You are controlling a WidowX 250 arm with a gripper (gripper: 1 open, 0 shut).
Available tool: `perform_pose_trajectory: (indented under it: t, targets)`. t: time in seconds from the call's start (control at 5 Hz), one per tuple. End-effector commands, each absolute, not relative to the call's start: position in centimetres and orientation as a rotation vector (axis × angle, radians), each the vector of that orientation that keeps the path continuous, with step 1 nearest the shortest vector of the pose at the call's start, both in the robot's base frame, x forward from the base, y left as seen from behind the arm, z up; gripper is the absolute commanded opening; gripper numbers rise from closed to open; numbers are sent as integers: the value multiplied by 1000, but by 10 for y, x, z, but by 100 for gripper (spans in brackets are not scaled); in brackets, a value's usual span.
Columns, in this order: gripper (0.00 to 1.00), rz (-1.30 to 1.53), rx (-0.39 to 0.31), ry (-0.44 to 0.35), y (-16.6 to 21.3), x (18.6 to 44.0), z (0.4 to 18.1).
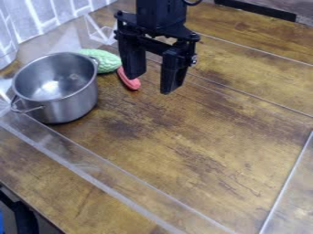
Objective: Move the pink spoon to the left side of the table
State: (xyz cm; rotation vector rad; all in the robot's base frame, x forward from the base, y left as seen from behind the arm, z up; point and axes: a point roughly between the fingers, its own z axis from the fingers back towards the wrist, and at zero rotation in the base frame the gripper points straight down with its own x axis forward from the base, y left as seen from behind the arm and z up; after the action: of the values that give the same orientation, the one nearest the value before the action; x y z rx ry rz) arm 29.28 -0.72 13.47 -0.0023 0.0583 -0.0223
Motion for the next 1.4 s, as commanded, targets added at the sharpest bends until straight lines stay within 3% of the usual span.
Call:
perform_pose_trajectory:
  t: [0.0,0.4,0.8,1.2]
  targets:
    - [100,-1,0,65,-7,299,131]
    - [100,115,19,63,13,296,127]
    - [100,104,31,45,3,303,135]
    - [100,87,-4,31,11,320,148]
